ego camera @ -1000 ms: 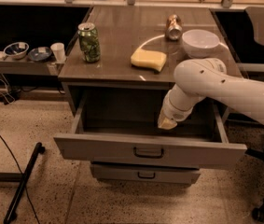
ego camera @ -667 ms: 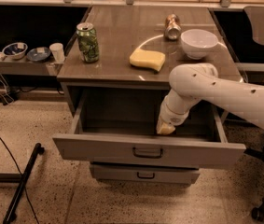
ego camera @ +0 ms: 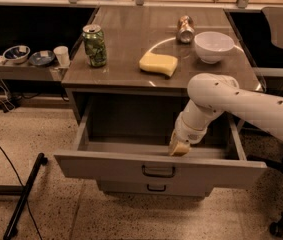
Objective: Open top drawer
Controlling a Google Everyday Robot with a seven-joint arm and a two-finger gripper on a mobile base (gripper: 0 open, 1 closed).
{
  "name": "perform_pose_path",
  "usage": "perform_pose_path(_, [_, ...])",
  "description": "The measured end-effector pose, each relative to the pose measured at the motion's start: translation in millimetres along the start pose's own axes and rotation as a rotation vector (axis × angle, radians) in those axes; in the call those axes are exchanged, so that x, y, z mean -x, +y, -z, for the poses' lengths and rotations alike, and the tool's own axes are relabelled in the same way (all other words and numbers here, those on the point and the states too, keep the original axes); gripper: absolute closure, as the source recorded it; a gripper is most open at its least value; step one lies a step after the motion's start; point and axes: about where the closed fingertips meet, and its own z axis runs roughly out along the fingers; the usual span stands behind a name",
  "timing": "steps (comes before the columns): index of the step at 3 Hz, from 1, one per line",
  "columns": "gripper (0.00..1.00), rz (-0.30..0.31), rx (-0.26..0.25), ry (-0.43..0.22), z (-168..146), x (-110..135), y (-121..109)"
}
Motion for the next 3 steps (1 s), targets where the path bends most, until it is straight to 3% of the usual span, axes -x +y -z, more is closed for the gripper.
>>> perform_pose_path(1, [1.00,0.019,0.098,-0.083,7,7,32])
perform_pose_path(2, [1.00,0.016,0.125,-0.107,10,8,43])
perform_pose_path(3, [1.00,-0.008,0.171,-0.168,18,10,73])
